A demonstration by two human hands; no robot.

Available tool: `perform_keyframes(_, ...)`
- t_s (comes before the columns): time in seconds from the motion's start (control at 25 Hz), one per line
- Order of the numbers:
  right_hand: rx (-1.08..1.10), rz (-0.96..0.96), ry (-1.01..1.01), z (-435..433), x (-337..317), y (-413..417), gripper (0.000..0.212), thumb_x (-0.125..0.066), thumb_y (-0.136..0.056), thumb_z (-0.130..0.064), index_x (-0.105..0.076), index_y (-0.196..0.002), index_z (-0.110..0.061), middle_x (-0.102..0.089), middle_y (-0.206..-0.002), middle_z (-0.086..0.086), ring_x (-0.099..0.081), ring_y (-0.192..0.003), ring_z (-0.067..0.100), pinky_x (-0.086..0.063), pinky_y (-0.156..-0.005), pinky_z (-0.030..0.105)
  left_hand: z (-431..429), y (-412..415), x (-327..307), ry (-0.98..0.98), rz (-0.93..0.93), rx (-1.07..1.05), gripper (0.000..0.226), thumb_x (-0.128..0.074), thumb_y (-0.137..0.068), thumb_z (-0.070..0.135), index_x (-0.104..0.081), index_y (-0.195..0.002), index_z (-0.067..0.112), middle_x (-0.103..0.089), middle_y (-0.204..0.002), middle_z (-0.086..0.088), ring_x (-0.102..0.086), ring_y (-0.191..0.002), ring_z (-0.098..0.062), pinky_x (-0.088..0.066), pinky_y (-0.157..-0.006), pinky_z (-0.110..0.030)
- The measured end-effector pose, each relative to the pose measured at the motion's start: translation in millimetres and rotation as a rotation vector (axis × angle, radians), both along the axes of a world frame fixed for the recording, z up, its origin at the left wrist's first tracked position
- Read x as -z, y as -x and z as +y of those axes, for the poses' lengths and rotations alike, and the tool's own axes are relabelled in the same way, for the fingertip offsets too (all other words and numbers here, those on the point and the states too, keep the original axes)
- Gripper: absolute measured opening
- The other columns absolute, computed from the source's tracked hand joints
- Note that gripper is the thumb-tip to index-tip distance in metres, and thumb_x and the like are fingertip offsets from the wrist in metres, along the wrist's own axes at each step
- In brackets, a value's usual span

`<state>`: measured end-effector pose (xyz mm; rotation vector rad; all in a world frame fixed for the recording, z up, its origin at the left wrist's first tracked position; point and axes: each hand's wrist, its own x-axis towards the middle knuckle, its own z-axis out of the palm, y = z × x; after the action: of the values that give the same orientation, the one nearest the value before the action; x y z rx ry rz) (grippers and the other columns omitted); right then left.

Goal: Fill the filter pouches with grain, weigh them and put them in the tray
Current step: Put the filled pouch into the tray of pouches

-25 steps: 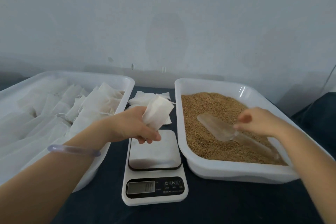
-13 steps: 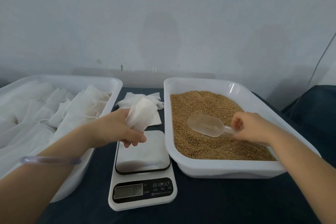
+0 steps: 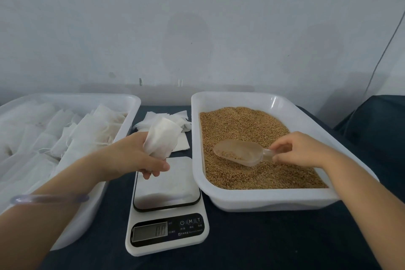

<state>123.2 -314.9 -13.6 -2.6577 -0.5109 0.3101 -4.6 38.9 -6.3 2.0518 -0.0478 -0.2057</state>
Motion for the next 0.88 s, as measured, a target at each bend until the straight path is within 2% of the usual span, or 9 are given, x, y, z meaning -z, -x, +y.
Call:
perform_keyframes(0.12, 0.023, -0.049, 0.036, -0.1, 1.5, -2.0, 0.023, -0.063, -0.087, -0.025, -0.060, -0.104, -0.040, -0.061, -0.108, -0.017, -0.055, -0.105, 0.008, -0.042, -0.100, 0.041, -2.0, 2.0, -1.9, 0.014, 0.013, 0.003, 0.026, -0.077, -0.073, -0.002, -0.057, -0.090, 0.002, -0.063, -0.066, -0.002, -0.061, -0.061, -0.014, -0.049, -0.055, -0.025)
perform_keyframes(0.2, 0.026, -0.073, 0.025, 0.6, 2.1, -3.3, 0.024, -0.059, -0.090, -0.025, -0.060, -0.111, -0.037, -0.060, -0.109, -0.016, -0.055, -0.105, 0.009, -0.042, -0.100, 0.043, -5.5, 6.7, -8.5, 0.034, 0.012, 0.018, 0.035, -0.079, -0.065, 0.005, -0.059, -0.094, 0.001, -0.063, -0.069, -0.005, -0.061, -0.065, -0.014, -0.049, -0.057, -0.026)
perform_keyframes(0.32, 0.023, -0.088, -0.048, 1.0, 0.0, -3.1, 0.024, -0.055, -0.093, -0.027, -0.060, -0.115, -0.035, -0.062, -0.105, -0.015, -0.059, -0.098, 0.011, -0.047, -0.093, 0.039, -31.6, 6.7, -27.4, 0.076, -0.114, 0.020, 0.020, -0.075, -0.064, 0.008, -0.064, -0.079, 0.015, -0.064, -0.065, 0.001, -0.062, -0.062, -0.009, -0.049, -0.055, -0.020)
perform_keyframes(0.4, 0.051, -0.128, -0.115, 3.5, -2.8, -2.8, 0.025, -0.053, -0.094, -0.028, -0.059, -0.117, -0.033, -0.064, -0.107, -0.011, -0.062, -0.094, 0.014, -0.050, -0.086, 0.034, -63.0, -4.5, -36.2, 0.073, -0.237, -0.028, 0.022, -0.074, -0.069, 0.004, -0.060, -0.070, 0.021, -0.062, -0.058, 0.008, -0.058, -0.054, -0.001, -0.045, -0.050, -0.012)
perform_keyframes(0.52, 0.110, -0.240, -0.165, 4.3, -3.7, 2.6, 0.032, -0.050, -0.094, -0.027, -0.055, -0.126, -0.027, -0.059, -0.108, -0.011, -0.061, -0.089, 0.015, -0.042, -0.065, 0.015, -110.1, -26.5, -22.6, -0.095, -0.402, -0.097, 0.024, -0.067, -0.077, 0.009, -0.054, -0.089, 0.025, -0.056, -0.069, 0.008, -0.057, -0.058, -0.005, -0.045, -0.050, -0.017)
perform_keyframes(0.6, 0.138, -0.311, -0.220, 1.9, -5.1, 6.6, 0.033, -0.050, -0.095, -0.026, -0.055, -0.128, -0.025, -0.059, -0.110, -0.008, -0.060, -0.087, 0.015, -0.036, -0.061, 0.011, -123.9, -35.4, -4.9, -0.209, -0.430, -0.144, 0.033, -0.061, -0.082, 0.013, -0.050, -0.111, 0.023, -0.055, -0.079, 0.007, -0.059, -0.070, -0.014, -0.046, -0.057, -0.024)
perform_keyframes(0.68, 0.160, -0.354, -0.328, -0.7, -10.0, 8.5, 0.031, -0.052, -0.095, -0.025, -0.058, -0.125, -0.027, -0.061, -0.114, -0.007, -0.057, -0.092, 0.014, -0.040, -0.073, 0.017, -124.2, -41.8, 8.4, -0.274, -0.452, -0.194, 0.032, -0.059, -0.082, 0.014, -0.048, -0.110, 0.024, -0.056, -0.079, 0.006, -0.059, -0.073, -0.017, -0.047, -0.058, -0.029)
perform_keyframes(0.76, 0.175, -0.381, -0.405, -5.7, -18.4, 12.4, 0.028, -0.054, -0.094, -0.024, -0.061, -0.120, -0.030, -0.062, -0.116, -0.008, -0.053, -0.104, 0.012, -0.038, -0.093, 0.030, -123.1, -45.3, 14.3, -0.307, -0.483, -0.267, 0.025, -0.058, -0.079, 0.013, -0.045, -0.099, 0.021, -0.055, -0.074, 0.002, -0.057, -0.068, -0.017, -0.044, -0.055, -0.031)
perform_keyframes(0.88, 0.089, -0.423, -0.344, -19.9, -43.7, 23.7, 0.026, -0.055, -0.092, -0.026, -0.060, -0.110, -0.043, -0.060, -0.113, -0.014, -0.049, -0.106, 0.003, -0.029, -0.100, 0.031, -122.6, -47.8, 18.7, -0.349, -0.512, -0.338, 0.023, -0.057, -0.079, 0.012, -0.043, -0.097, 0.015, -0.056, -0.075, -0.006, -0.056, -0.071, -0.024, -0.042, -0.055, -0.034)
